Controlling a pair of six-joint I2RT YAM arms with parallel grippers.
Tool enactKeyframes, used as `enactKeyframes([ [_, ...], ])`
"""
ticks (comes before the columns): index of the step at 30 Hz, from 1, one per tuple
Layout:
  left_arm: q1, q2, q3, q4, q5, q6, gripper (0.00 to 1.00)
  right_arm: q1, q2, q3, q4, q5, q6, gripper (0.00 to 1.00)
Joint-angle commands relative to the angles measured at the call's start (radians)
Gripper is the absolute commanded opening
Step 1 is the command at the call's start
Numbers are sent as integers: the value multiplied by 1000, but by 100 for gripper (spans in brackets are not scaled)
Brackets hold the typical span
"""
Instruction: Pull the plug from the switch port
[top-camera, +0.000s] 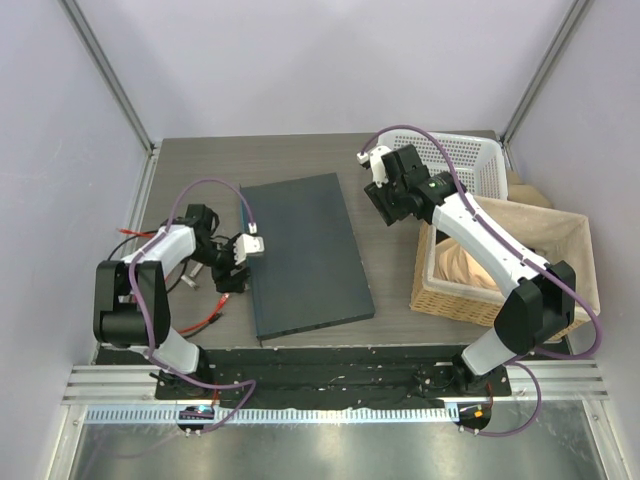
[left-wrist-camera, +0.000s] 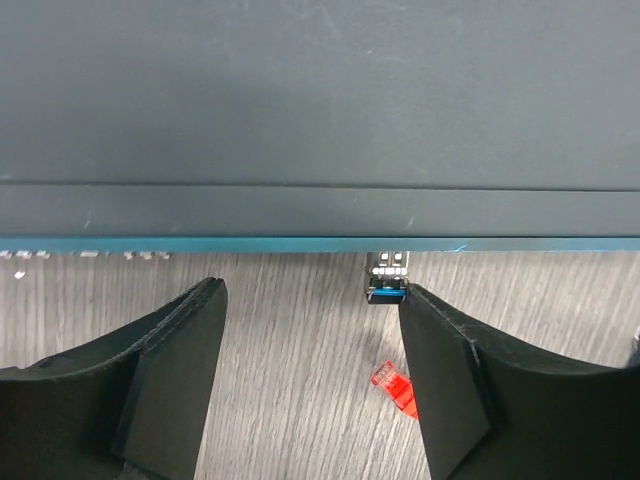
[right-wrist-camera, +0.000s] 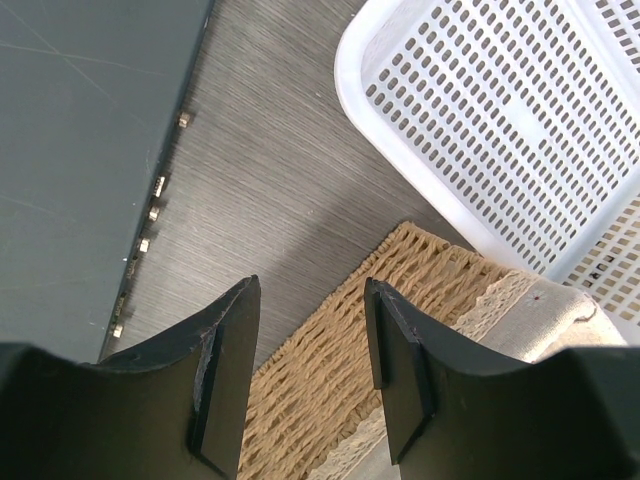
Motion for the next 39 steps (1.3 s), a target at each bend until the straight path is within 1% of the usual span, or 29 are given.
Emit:
enactKeyframes([
  [1,-6,22,75,-71,54,89,72,4,-43,-9,31,15,-21,53],
  [6,-23,-2,55,-144,57,158,72,3,-50,-18,40,12,-21,53],
  [8,-34,-16,41,-141,51,153,71,4,-53,-23,43,9,-21,53],
  [10,-45,-33,20,-115,43,136,70,3,-56,-31,45,6,-18,53],
  [12,-51,-39,6,-62,25,77,69,4,-57,-34,45,2,-16,53],
  [16,-66,-19,12,-3,-3,-9,63,4,-59,-34,41,-5,-10,53],
  [17,-71,-15,20,-3,-6,-16,61,3,-60,-34,41,-6,-8,53],
  [18,-71,-9,26,-11,-11,-22,51,4,-60,-34,40,-6,-8,53],
  [20,-74,21,52,-50,-15,-23,37,3,-60,-31,40,-6,-8,53],
  [21,-74,30,60,-66,-20,-29,24,4,-62,-31,38,-6,-8,53],
  [23,-74,44,67,-104,-47,-29,19,4,-65,-31,38,-6,-8,53],
  [24,-74,42,66,-115,-61,-29,14,4,-65,-32,38,-11,-8,53],
  [26,-60,18,45,-153,-93,-6,12,7,-68,-38,35,-20,-8,53],
  [27,-50,7,37,-166,-103,7,10,12,-69,-41,37,-28,-5,53],
  [30,10,-47,-3,-196,-127,35,9,44,-66,-63,43,-37,4,53],
  [31,62,-57,-15,-207,-136,62,9,50,-63,-66,41,-41,7,52],
  [33,113,-77,-22,-232,-178,98,9,69,-59,-64,46,-43,7,52],
  [34,177,-81,-23,-236,-192,122,9,73,-56,-58,49,-45,9,52],
  [36,249,-76,-9,-249,-184,158,9,78,-43,-49,54,-49,12,52],
  [37,309,-58,33,-262,-167,153,9,86,-40,-41,60,-54,13,52],
  [39,346,-45,83,-258,-140,45,10,92,-34,-35,68,-58,15,52],
])
